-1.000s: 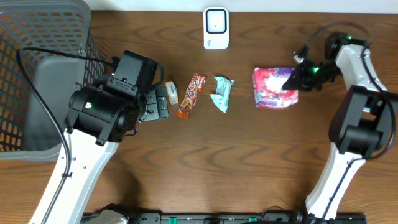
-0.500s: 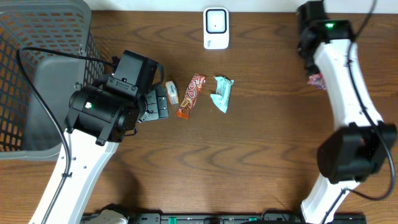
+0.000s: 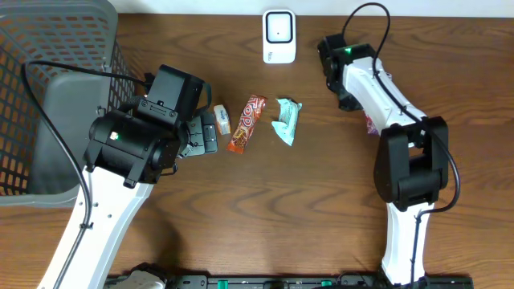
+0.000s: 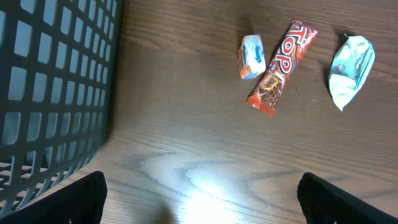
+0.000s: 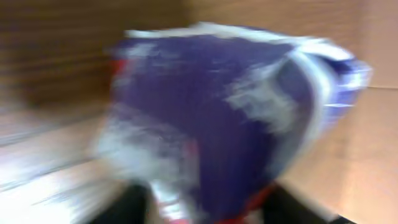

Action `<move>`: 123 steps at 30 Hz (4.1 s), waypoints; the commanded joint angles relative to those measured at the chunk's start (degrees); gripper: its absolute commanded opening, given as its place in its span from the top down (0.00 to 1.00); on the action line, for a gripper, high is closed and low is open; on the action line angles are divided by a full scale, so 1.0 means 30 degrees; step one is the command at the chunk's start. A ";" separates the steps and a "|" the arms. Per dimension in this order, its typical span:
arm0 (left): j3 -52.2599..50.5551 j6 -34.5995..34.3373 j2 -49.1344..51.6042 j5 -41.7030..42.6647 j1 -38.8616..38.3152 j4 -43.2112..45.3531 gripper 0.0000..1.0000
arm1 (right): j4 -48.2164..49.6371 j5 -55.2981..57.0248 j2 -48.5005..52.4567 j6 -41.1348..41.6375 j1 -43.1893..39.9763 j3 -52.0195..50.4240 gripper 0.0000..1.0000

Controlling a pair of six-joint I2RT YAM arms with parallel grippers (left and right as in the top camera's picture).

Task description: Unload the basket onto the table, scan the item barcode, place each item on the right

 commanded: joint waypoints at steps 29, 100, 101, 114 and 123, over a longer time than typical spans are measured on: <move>0.0102 -0.0044 -0.0066 -0.0036 0.0058 -0.0015 0.02 | -0.2368 -2.5165 -0.0073 -1.0972 -1.0091 0.3198 0.17; 0.0102 -0.0036 -0.0066 -0.0036 0.0058 -0.0022 0.02 | -0.2419 -1.5795 -0.0663 -0.8473 -0.5734 0.6091 0.14; 0.0102 -0.0044 -0.0066 -0.0036 0.0058 -0.0022 0.02 | -0.2426 -1.7223 -0.0597 -0.8976 -0.6477 0.5690 0.14; 0.0102 -0.0036 -0.0066 -0.0036 0.0058 -0.0022 0.02 | 0.2215 -2.7729 0.1464 -1.0841 -0.9989 -0.1443 0.19; 0.0102 -0.0036 -0.0066 -0.0036 0.0058 -0.0022 0.02 | 0.3286 -2.8684 0.2302 -0.9748 -0.8896 -0.1982 0.99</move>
